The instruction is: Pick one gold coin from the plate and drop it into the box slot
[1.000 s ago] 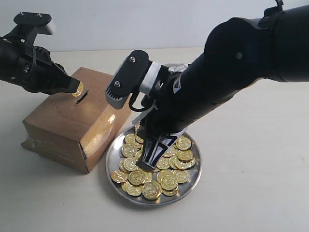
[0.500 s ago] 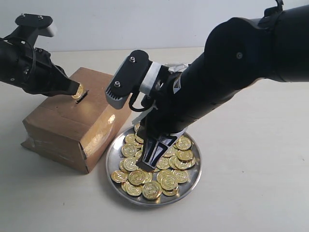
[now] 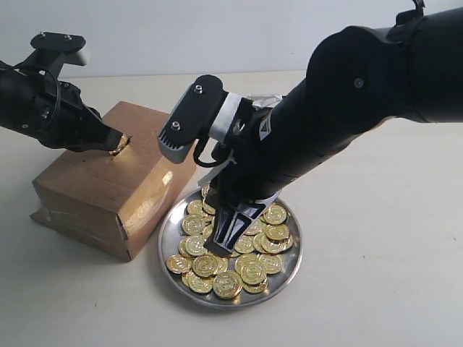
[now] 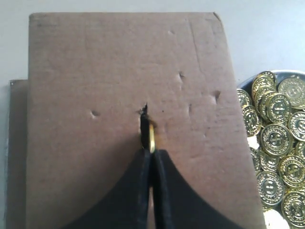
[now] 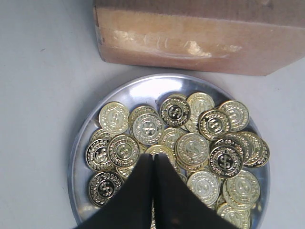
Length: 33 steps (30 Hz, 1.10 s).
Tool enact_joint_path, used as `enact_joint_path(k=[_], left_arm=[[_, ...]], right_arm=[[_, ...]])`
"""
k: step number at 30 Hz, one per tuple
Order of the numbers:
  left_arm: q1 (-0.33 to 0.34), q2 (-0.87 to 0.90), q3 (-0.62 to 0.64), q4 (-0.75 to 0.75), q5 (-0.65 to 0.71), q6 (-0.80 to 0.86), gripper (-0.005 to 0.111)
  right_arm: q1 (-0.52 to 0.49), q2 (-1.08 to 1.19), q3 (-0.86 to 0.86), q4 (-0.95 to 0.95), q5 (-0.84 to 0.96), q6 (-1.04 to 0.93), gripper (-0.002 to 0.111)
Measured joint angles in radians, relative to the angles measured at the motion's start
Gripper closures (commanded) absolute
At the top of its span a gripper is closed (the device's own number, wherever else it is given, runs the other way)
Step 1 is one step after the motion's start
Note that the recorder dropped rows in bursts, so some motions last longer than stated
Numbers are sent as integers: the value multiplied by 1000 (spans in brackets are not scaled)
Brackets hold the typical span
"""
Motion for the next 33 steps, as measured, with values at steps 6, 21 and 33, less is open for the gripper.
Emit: enact_joint_path(k=[6,21,33], left_arm=[[0,0,0,0,0,0,99],[0,-2,0,-6,12,0,65],[0,-279,-18,-15,37,-32,107]], right_arm=[[0,0,0,0,0,0,108],[0,0,0,0,0,0,108],[0,0,0,12,-405,0,108]])
